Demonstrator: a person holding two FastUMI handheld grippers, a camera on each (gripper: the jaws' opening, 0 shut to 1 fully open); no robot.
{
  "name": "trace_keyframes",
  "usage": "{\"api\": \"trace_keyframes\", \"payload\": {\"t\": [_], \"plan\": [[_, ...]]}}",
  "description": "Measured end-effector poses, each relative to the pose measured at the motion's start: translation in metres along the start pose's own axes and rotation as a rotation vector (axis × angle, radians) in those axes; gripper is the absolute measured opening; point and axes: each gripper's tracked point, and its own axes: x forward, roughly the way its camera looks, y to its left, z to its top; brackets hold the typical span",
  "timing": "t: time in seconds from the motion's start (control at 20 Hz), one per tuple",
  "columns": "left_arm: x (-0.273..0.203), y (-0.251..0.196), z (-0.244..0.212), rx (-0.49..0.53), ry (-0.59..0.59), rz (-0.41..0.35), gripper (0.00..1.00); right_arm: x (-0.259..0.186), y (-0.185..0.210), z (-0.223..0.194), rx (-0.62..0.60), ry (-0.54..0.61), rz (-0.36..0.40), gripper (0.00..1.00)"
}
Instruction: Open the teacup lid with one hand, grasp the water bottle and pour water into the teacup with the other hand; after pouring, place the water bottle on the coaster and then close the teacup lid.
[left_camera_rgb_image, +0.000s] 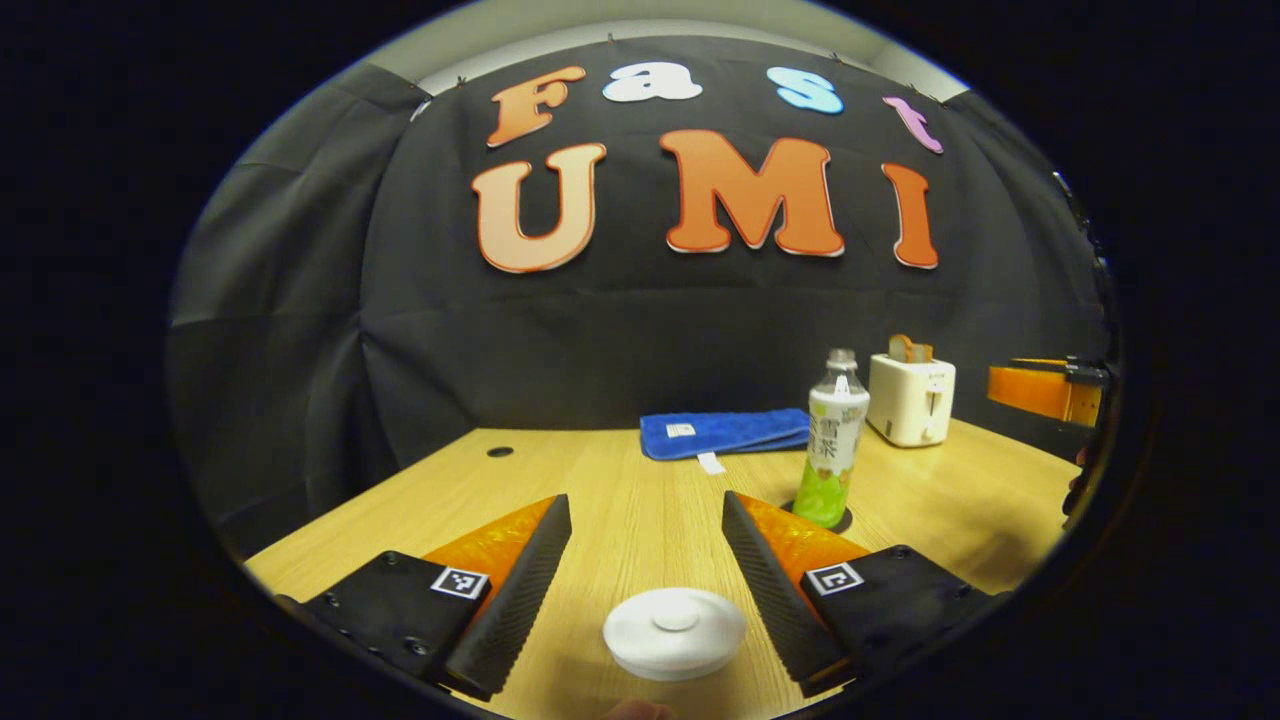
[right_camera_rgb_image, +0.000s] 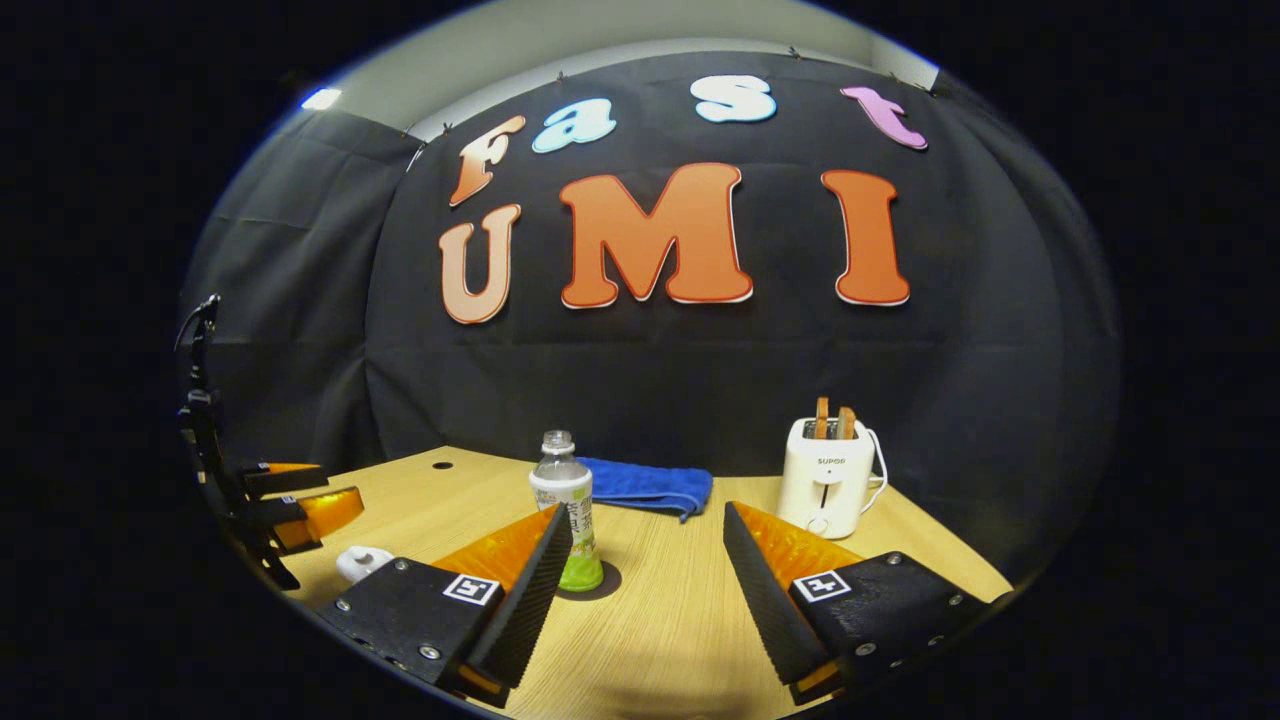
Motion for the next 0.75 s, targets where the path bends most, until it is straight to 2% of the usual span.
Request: {"api": "trace_keyframes", "payload": {"t": [0.05,0.1,0.15,0.3,0.5,0.7,0.75], "plan": [[-0.003,0.002,0.011,-0.004,-0.024,0.008,0.99,-0.004,-0.002,0.007,-0.014,-0.009,-0.012,0.91],[-0.004,0.007,0.022,-0.007,-0.044,0.016,0.95,-0.008,-0.004,0.014,-0.030,-0.021,-0.025,0.92],[-0.005,0.009,0.030,-0.003,-0.060,0.018,0.99,-0.010,-0.006,0.022,-0.046,-0.035,-0.038,0.92],[-0.010,0.015,0.059,0.010,-0.118,0.038,1.00,-0.017,-0.005,0.038,-0.073,-0.067,-0.052,0.92],[-0.018,0.008,0.096,-0.008,-0.193,0.030,0.99,-0.025,0.008,0.051,-0.044,-0.098,-0.042,0.92],[-0.027,-0.007,0.119,-0.007,-0.237,0.004,1.00,-0.031,0.016,0.071,-0.068,-0.153,-0.043,0.92],[-0.029,-0.009,0.125,-0.005,-0.245,0.002,0.94,-0.032,0.019,0.075,-0.073,-0.165,-0.045,0.92]]}}
